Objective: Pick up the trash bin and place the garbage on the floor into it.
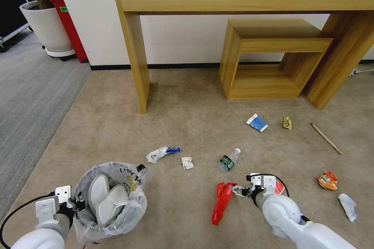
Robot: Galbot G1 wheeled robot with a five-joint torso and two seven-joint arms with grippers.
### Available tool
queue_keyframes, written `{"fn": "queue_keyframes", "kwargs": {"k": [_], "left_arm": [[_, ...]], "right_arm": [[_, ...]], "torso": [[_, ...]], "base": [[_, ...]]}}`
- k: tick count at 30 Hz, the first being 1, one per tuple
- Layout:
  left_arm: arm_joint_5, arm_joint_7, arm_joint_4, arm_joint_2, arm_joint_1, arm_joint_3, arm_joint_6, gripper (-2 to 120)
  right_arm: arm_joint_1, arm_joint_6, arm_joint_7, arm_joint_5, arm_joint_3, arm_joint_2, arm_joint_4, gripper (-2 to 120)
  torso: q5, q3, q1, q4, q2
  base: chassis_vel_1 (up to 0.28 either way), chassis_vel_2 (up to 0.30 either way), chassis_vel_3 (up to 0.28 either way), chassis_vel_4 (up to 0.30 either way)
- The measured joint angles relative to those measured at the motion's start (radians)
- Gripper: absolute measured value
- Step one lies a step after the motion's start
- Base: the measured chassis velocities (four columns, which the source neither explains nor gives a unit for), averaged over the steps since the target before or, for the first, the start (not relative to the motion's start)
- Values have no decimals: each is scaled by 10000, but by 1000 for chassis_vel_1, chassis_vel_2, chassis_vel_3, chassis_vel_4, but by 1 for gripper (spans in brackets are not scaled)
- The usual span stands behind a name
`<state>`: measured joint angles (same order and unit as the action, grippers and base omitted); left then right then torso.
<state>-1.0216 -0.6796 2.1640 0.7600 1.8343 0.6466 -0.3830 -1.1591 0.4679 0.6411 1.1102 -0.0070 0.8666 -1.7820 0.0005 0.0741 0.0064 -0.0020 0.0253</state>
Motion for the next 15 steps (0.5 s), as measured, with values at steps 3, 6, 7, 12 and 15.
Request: {"fn": "queue_keyframes", "kwargs": {"k": [3, 6, 7, 12, 15], "left_arm": [[-7, -1, 73, 17, 48, 1, -1, 0], [-50, -1, 79, 32, 39, 4, 6, 0], [-56, 0, 79, 52, 45, -5, 11, 0], [-29, 33, 117, 89, 107, -36, 12, 0], [-17, 35, 121, 107, 121, -51, 10, 0]], "right_arm": [[-94, 0, 32, -141, 93, 179, 115, 100], [-180, -3, 27, -338, 78, 194, 187, 100], [-201, -9, 28, -416, 66, 227, 249, 100], [-277, 29, 145, -601, 19, 389, 394, 100], [-379, -2, 192, -673, 9, 550, 468, 100]], "torso": [[-5, 0, 0, 0, 0], [-4, 0, 0, -2, 0], [-3, 0, 0, -1, 0], [-3, 0, 0, -1, 0], [-2, 0, -1, -1, 0]], "base": [[0, 0, 0, 0], [0, 0, 0, 0], [0, 0, 0, 0], [0, 0, 0, 0], [0, 0, 0, 0]]}}
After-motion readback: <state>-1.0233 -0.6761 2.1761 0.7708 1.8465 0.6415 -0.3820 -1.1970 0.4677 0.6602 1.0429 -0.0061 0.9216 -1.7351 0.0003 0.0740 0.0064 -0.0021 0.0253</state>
